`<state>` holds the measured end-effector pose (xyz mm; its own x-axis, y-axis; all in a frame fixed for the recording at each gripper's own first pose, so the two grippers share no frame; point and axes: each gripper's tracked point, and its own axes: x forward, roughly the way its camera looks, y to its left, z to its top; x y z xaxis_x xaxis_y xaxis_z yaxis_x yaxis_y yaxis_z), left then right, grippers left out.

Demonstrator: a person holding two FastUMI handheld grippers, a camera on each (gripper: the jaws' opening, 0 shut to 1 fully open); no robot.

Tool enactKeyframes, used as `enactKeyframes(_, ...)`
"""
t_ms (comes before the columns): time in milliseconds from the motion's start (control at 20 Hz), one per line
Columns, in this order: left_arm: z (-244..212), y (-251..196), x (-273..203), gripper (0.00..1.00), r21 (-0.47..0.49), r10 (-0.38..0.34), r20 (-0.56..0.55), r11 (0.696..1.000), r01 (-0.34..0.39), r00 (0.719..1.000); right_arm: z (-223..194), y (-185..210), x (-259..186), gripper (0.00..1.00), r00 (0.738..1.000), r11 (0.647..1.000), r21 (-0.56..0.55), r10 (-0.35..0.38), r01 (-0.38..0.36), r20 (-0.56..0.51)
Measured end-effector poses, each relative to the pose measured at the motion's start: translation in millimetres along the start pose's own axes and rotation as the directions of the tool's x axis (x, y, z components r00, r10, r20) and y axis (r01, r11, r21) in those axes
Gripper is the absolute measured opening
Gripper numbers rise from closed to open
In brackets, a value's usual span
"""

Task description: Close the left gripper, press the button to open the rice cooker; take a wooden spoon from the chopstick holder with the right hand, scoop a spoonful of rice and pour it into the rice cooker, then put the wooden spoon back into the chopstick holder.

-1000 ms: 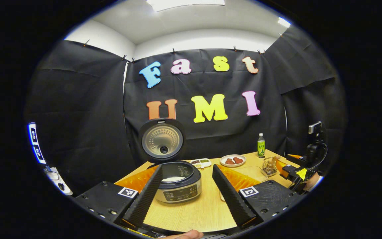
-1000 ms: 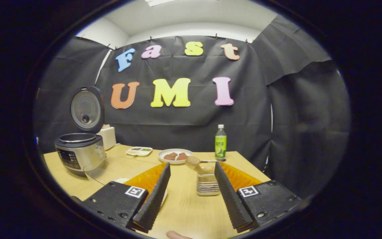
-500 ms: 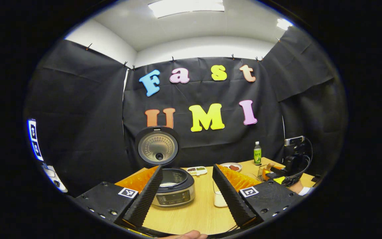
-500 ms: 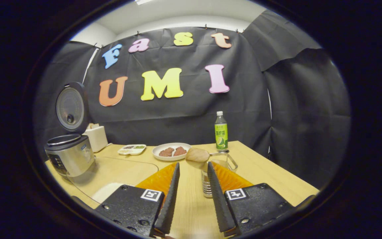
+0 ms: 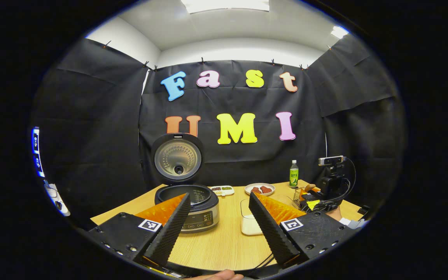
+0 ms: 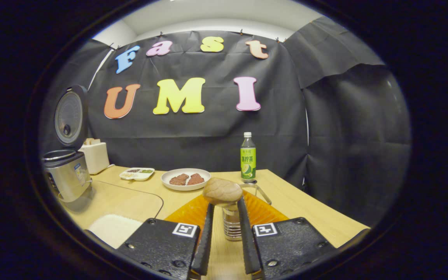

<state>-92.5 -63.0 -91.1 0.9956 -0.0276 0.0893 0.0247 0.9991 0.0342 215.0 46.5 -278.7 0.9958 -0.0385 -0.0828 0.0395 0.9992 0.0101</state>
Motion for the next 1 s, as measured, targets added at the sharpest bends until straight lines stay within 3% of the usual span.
enactKeyframes(100,-14.0,-0.5,2.1,1.0,-0.043,-0.002,-0.009,0.999,0.002,1.0,4.3,-9.5,4.9,0.36,0.999,0.999,0.001,-0.041,0.041,0.008)
enactKeyframes(150,-21.3,-9.6,2.0,0.96,-0.05,-0.025,-0.02,0.998,0.024,0.999,6.3,-16.0,6.2,0.3,0.997,0.997,-0.016,-0.071,0.071,0.01)
enactKeyframes(250,-27.7,-8.1,1.0,0.96,-0.027,-0.031,-0.049,0.999,0.029,0.998,14.7,-16.6,8.1,0.21,0.998,0.998,-0.031,-0.06,0.06,0.009)
enactKeyframes(650,-10.3,-14.9,-6.6,0.95,-0.005,-0.077,-0.014,0.997,0.077,0.997,48.0,-16.8,37.5,0.18,0.999,1.0,-0.001,-0.026,0.026,-0.038)
enactKeyframes(1000,-5.4,13.9,-8.6,0.96,-0.024,-0.037,-0.009,0.999,0.037,0.999,111.5,-10.0,20.6,0.14,0.999,0.998,-0.05,-0.022,0.024,0.036)
